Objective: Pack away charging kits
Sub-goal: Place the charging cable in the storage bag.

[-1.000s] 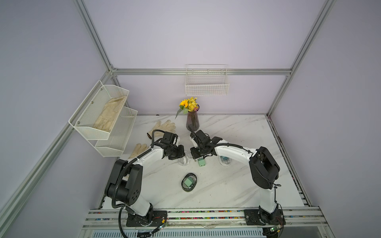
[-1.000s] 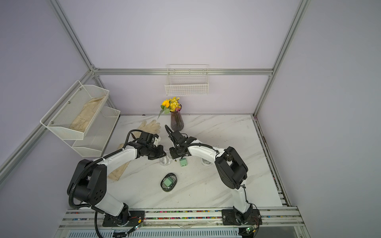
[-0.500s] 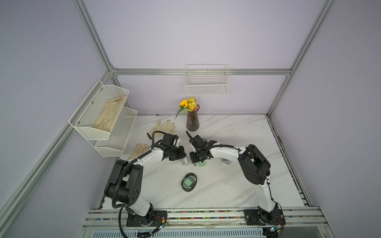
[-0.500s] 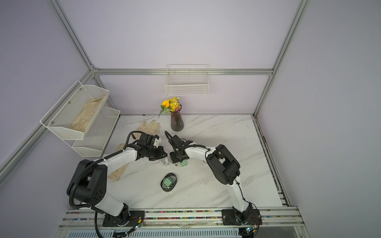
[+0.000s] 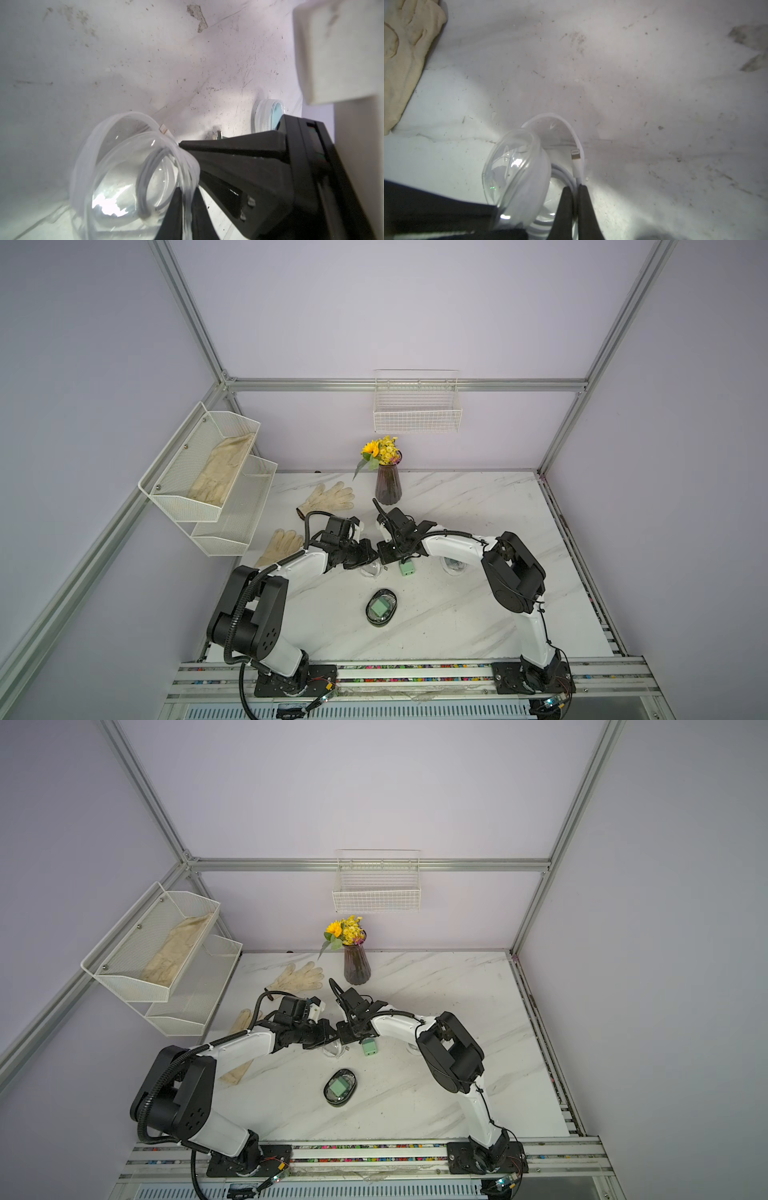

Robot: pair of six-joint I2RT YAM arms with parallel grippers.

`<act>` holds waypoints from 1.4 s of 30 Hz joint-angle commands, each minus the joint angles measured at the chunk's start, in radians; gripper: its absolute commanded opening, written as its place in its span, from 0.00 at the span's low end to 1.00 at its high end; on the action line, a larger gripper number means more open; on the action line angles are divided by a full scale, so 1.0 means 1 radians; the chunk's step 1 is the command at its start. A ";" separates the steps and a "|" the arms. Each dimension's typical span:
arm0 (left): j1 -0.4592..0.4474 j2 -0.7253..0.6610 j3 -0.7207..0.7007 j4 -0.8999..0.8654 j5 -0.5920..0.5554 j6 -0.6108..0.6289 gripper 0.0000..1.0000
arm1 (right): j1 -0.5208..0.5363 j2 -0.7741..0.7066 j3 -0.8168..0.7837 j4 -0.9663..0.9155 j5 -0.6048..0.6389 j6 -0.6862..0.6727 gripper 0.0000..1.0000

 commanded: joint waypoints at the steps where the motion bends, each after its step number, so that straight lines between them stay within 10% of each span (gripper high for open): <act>1: 0.006 -0.020 -0.048 0.059 0.033 -0.013 0.11 | 0.018 0.003 0.039 0.048 -0.054 0.027 0.00; 28: 0.135 -0.042 -0.222 0.394 0.308 -0.158 0.00 | 0.032 -0.062 -0.044 0.143 -0.020 0.053 0.00; 42: 0.169 -0.075 -0.242 0.218 0.166 -0.080 0.00 | 0.035 -0.014 -0.038 0.155 -0.030 0.046 0.00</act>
